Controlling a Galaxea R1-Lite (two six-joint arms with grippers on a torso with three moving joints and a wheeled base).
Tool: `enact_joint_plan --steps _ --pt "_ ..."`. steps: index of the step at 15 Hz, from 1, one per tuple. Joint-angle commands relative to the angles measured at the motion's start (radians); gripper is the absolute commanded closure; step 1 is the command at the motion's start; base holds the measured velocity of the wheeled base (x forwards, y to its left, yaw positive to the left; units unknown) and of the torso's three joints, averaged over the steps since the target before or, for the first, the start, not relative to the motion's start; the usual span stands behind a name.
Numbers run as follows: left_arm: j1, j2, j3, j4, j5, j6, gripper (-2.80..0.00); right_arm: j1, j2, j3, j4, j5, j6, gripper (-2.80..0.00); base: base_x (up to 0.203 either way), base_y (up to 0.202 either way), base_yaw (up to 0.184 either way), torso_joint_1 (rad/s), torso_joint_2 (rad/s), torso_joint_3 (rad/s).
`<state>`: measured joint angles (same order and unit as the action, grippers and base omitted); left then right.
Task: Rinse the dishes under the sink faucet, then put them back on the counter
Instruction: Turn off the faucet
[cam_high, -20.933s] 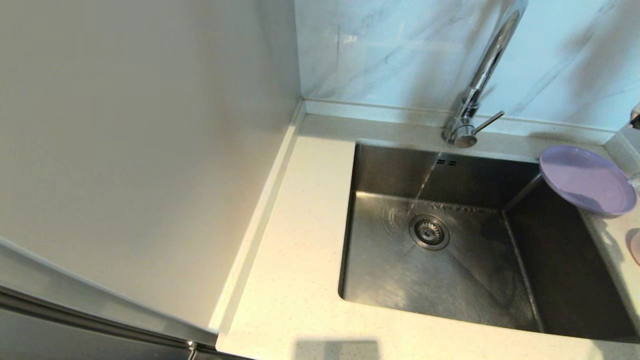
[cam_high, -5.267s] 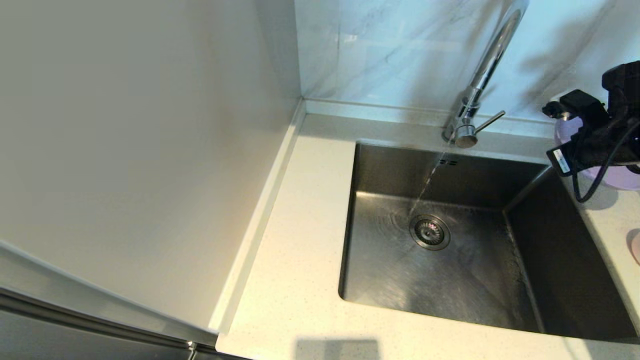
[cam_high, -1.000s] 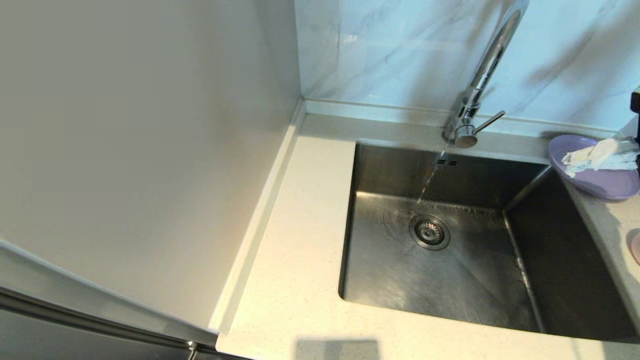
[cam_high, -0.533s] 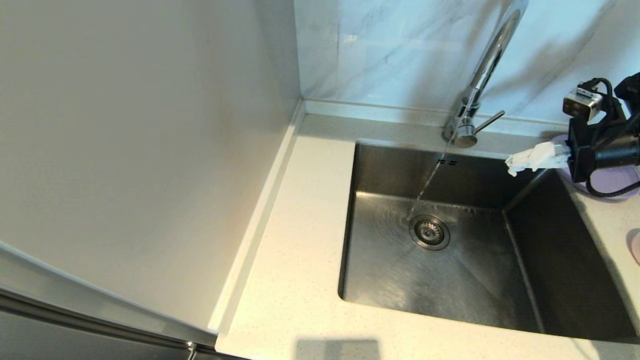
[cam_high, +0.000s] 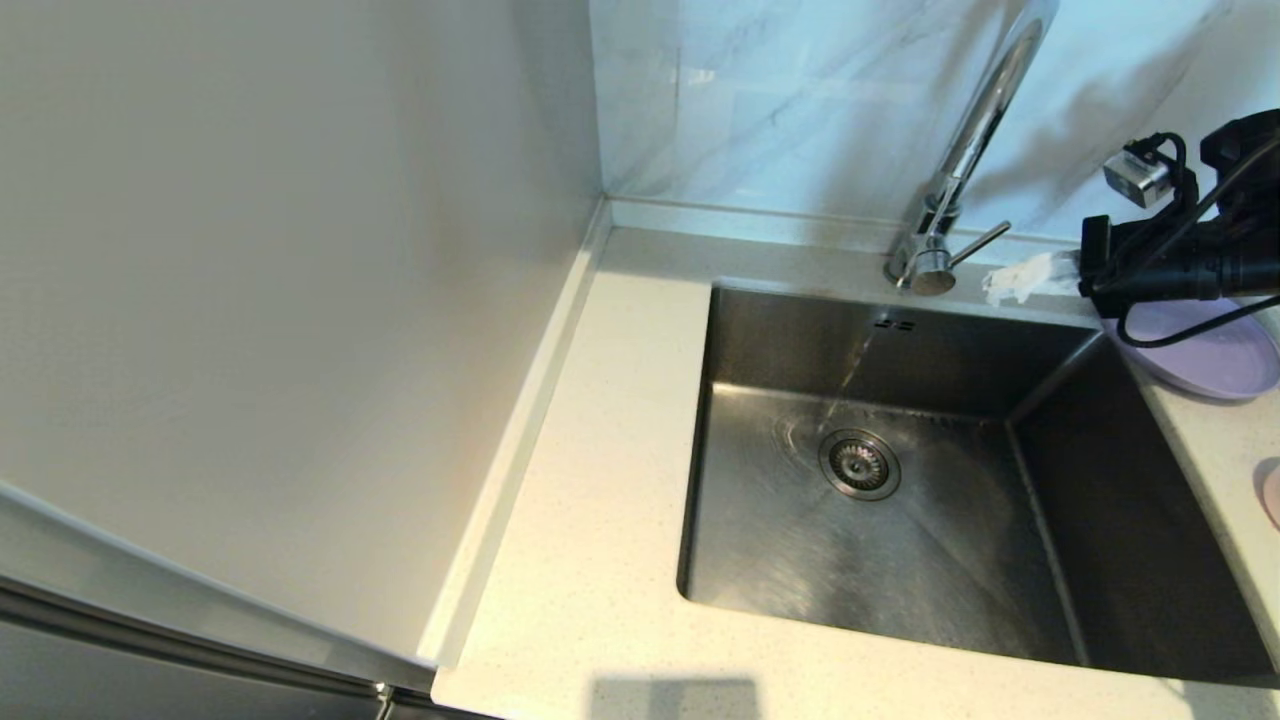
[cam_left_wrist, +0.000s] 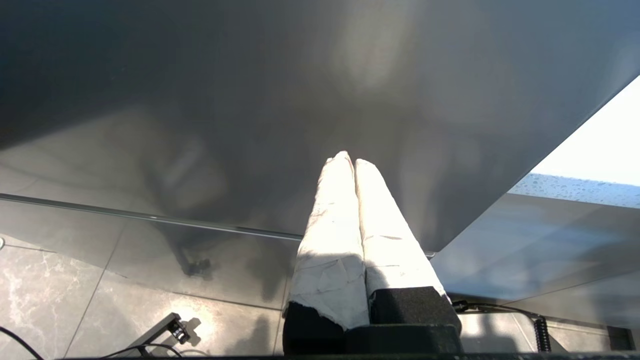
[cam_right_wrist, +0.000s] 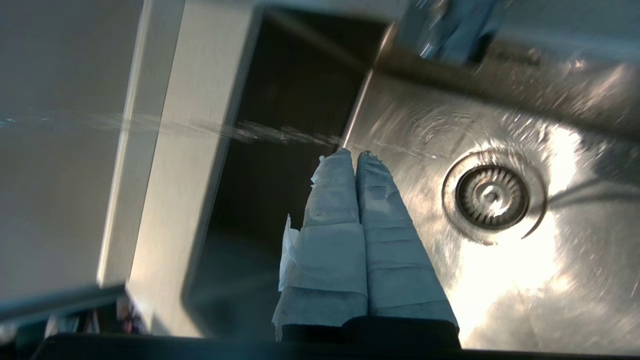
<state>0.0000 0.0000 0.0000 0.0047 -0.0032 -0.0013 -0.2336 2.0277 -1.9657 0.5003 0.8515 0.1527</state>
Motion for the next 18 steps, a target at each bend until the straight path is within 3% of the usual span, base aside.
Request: enact_joint_plan --steps 1,9,18 --pt "0.000 0.000 0.000 0.000 0.000 0.000 0.00 0.010 0.022 -0.002 -0.116 -0.045 0.088 0.00 0.000 0.000 0.000 0.000 0.00 0.000" --pt "0.000 0.000 0.000 0.000 0.000 0.000 0.00 0.013 0.040 -0.008 -0.170 -0.052 0.088 0.00 0.000 0.000 0.000 0.000 0.00 0.000" --pt "0.000 0.000 0.000 0.000 0.000 0.000 0.00 0.039 0.043 -0.008 -0.279 -0.141 0.091 0.00 0.000 0.000 0.000 0.000 0.00 0.000"
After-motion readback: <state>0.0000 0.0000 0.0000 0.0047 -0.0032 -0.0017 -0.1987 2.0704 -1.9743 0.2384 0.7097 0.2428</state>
